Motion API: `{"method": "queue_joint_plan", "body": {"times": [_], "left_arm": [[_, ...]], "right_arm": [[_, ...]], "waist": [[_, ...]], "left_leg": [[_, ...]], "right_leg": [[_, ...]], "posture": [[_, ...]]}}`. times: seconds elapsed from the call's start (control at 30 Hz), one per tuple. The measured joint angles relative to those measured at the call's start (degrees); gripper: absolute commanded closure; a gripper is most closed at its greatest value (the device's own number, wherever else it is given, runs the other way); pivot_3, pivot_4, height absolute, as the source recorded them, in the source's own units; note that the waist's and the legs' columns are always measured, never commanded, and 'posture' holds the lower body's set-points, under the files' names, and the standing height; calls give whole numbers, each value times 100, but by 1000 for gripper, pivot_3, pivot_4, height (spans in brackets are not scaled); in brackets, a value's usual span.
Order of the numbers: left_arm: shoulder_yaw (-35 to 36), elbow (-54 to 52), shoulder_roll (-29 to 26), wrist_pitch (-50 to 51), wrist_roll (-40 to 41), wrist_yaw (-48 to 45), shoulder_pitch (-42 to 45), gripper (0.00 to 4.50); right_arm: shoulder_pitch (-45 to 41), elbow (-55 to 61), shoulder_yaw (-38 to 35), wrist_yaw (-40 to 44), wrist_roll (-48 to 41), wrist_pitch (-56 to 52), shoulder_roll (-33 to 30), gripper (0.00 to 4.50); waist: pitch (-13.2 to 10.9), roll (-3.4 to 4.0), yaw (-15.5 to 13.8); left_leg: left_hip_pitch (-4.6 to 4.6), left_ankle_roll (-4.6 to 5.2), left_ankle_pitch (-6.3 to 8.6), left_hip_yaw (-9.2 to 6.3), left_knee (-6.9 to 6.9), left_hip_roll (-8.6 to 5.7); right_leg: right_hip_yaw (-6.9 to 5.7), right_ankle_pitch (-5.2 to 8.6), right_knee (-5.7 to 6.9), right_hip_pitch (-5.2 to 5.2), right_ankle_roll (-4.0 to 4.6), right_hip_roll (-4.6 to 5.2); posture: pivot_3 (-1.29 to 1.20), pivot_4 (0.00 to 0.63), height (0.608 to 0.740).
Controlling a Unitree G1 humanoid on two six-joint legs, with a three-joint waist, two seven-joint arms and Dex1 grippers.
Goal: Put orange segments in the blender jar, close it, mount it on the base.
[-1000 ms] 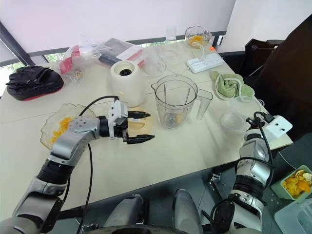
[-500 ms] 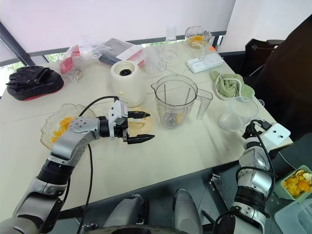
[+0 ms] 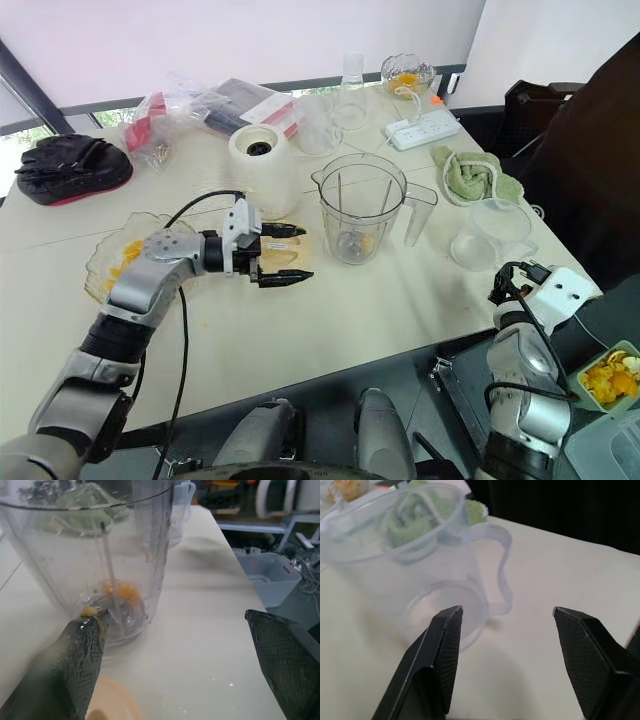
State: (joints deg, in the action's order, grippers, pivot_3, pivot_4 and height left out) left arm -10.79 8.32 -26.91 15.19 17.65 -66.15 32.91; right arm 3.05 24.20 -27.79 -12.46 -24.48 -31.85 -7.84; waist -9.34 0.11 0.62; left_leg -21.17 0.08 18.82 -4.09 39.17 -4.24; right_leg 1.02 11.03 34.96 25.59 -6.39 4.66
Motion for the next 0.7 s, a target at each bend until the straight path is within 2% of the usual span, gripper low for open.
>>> {"method": "queue_joint_plan", "body": {"times": [0.1,0.17,0.33,0.43,0.6,0.7], "left_arm": [[-4,487,12,-242,-77,-199,335,0],[-4,913,22,-402,-118,-333,573,0],[-13,1959,-3,-832,-353,-759,1190,0],[-25,2518,-71,-1101,-541,-1040,1537,0],[-190,3400,-185,-1604,-884,-1665,2085,0],[-360,4144,-176,-1998,-1230,-1941,2444,0]], "right_arm": [[120,751,249,-83,55,-594,-103,1528],[218,1272,509,-53,168,-1015,-406,1528],[222,2236,801,199,367,-2048,-1390,1528],[162,2648,815,570,285,-2637,-1968,1528],[-352,3185,654,1450,-325,-3671,-2742,1528],[-847,3250,337,2326,-1234,-4231,-3343,1528]], "waist": [[1,1,-19],[2,3,-47],[1,1,-138],[-2,-5,-132],[-3,-6,-107],[-4,-8,-118]], "left_leg": [[1,1,0,-4,0,-2],[-2,-2,-1,-7,0,-4],[-13,-1,0,-3,3,-10],[-12,35,20,-2,8,-9],[-4,36,20,2,10,1],[-10,40,22,3,10,2]], "right_leg": [[-2,6,0,0,-7,0],[-4,10,1,0,-11,0],[-5,10,-8,-3,-12,3],[-7,10,-23,-10,-13,2],[-12,10,-54,-27,-13,-6],[-14,9,-63,-25,-14,-5]], "posture": [[0,150,740],[0,150,740],[0,150,740],[0,150,740],[0,150,740],[0,150,740]]}}
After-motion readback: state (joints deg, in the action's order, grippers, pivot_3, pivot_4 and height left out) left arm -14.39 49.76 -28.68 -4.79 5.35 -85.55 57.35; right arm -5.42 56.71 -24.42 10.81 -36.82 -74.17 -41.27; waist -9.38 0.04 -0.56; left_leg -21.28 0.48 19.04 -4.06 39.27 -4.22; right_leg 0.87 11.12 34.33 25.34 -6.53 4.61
